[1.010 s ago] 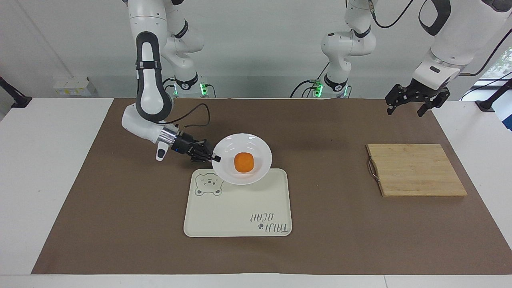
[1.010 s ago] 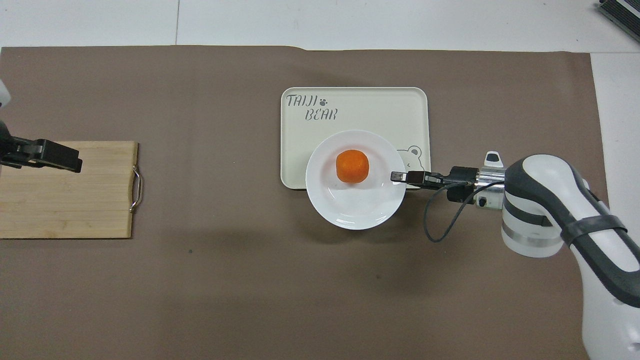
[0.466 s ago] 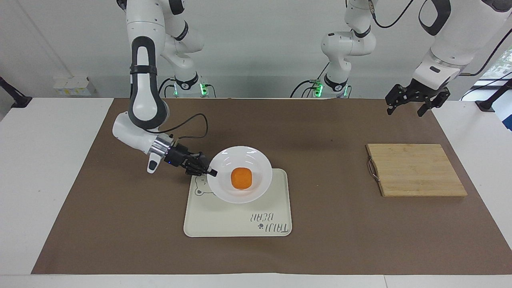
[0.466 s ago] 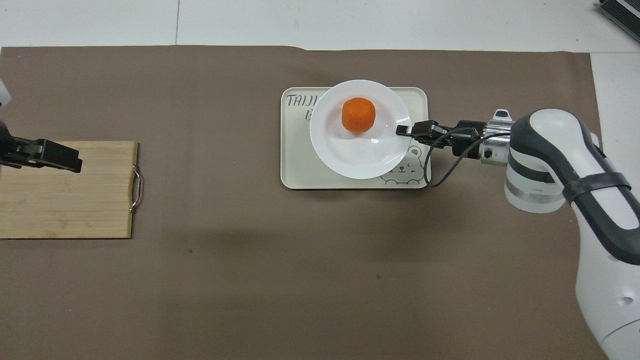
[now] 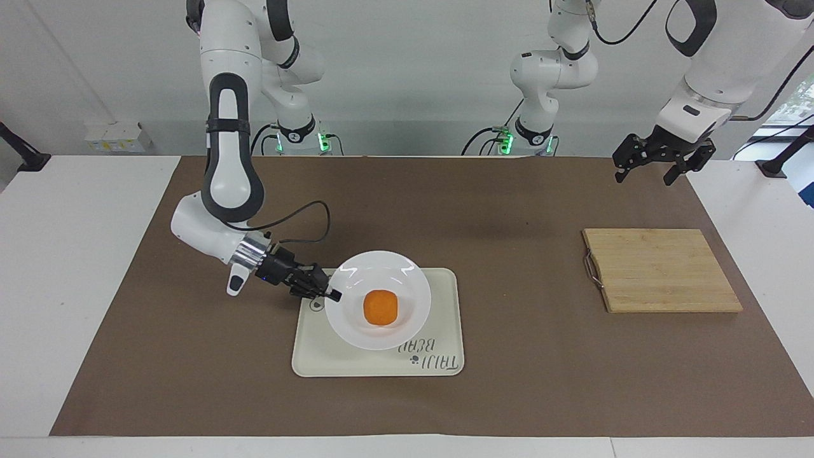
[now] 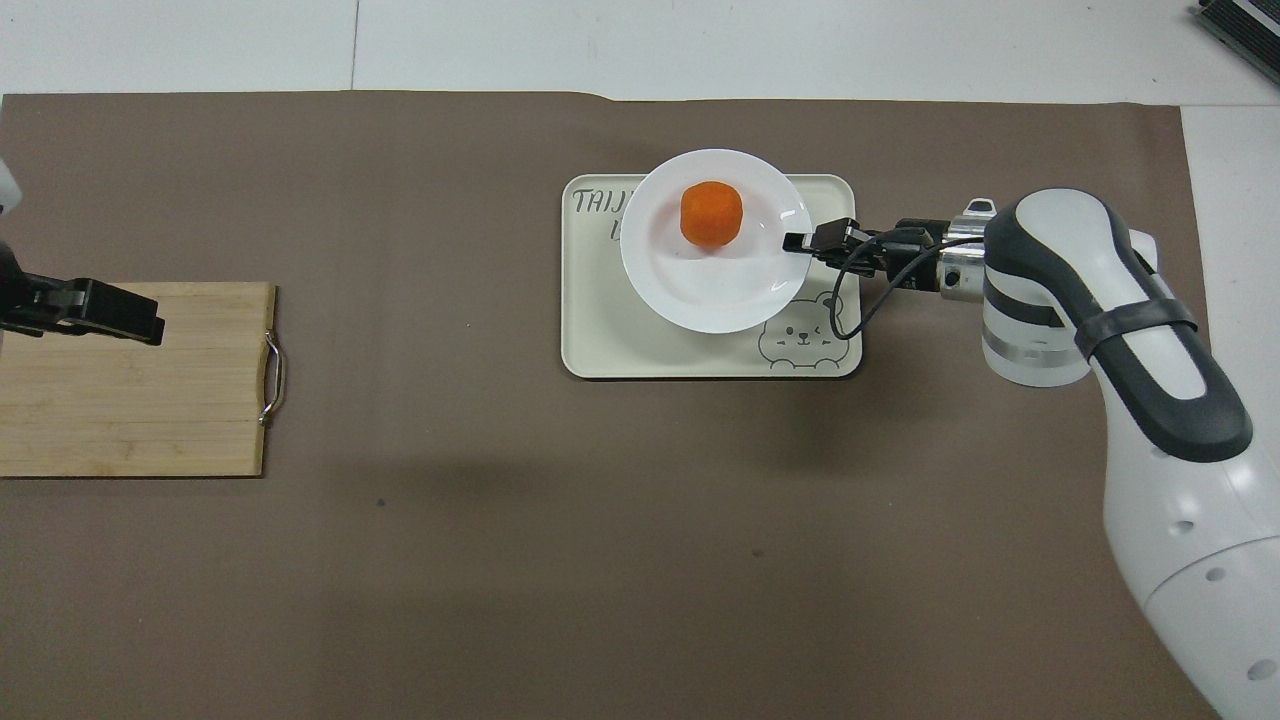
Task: Place orange and plate with both arms
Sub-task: 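Slide the plate with the right gripper onto the bear tray, then release the plate rim and open the right gripper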
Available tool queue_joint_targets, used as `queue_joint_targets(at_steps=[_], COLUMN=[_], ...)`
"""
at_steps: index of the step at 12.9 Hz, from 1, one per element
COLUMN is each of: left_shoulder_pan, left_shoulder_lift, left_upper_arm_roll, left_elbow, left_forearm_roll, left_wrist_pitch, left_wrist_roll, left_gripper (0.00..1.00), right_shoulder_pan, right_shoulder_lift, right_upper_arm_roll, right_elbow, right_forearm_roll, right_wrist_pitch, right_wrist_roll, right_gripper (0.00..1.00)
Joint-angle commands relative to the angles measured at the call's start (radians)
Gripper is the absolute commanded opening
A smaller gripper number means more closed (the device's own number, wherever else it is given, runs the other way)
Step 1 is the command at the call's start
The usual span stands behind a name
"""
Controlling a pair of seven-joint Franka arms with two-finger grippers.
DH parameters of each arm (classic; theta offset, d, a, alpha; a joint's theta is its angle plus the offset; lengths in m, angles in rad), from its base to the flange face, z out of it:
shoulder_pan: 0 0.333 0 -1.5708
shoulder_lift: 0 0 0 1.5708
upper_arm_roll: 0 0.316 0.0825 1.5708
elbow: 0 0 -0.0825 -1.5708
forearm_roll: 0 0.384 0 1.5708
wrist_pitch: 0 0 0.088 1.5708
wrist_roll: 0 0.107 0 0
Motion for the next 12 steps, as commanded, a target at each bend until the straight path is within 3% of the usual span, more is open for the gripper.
queue_joint_targets(at_steps=[1, 12], left_shoulder_pan=[0.006, 0.008], left_shoulder_lift=[-0.012, -0.012], left_upper_arm_roll=[-0.005, -0.005], left_elbow=[-0.013, -0.013], left_forearm_roll=[0.017, 0.017], left_wrist_pitch=[-0.005, -0.005], left_wrist_roll=[0.01, 0.01], left_gripper=[1.0, 1.0], right_shoulder_pan=[0.0, 0.018], right_shoulder_lift=[0.012, 0.012], right_upper_arm_roll=[0.012, 0.01], right_elbow=[0.026, -0.066], right_forearm_roll=[-0.021, -0.031], right_wrist_pitch=[0.014, 0.018], right_wrist_roll=[-0.016, -0.084], right_gripper=[0.0, 0.0])
